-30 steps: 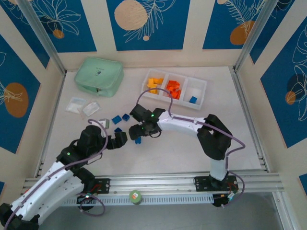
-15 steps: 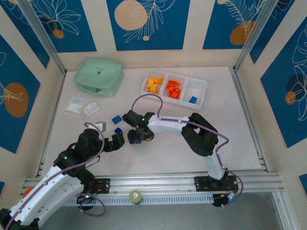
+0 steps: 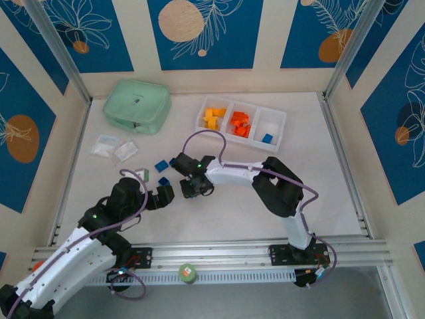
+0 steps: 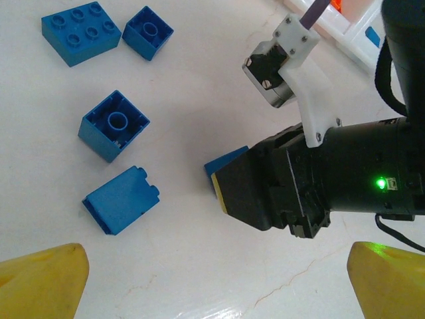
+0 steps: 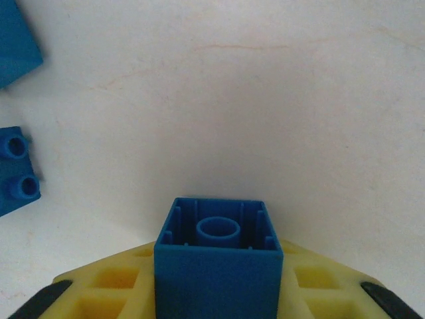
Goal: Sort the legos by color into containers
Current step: Pick up the lego from the center of the table, then place the lego in the container.
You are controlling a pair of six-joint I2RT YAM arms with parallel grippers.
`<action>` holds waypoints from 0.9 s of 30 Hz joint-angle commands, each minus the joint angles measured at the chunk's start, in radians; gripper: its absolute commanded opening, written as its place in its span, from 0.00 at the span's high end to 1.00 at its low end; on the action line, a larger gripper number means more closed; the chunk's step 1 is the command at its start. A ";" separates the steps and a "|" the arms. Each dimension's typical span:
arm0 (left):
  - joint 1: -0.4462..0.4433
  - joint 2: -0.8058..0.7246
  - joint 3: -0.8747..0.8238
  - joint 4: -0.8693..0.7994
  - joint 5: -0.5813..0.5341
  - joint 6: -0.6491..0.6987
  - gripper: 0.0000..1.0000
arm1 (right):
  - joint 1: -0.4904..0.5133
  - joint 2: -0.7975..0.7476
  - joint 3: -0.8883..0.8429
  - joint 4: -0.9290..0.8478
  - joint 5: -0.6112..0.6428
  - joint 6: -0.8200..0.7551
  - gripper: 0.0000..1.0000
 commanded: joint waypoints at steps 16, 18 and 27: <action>-0.003 0.320 0.106 0.300 0.109 0.046 0.01 | -0.380 -0.393 -0.121 -0.064 0.046 -0.096 0.71; -0.003 0.367 0.125 0.341 0.123 0.050 0.01 | -0.452 -0.391 -0.100 -0.069 0.059 -0.115 0.71; -0.001 0.571 0.238 0.434 0.178 0.074 0.01 | -0.711 -0.259 0.029 -0.017 0.133 -0.188 0.71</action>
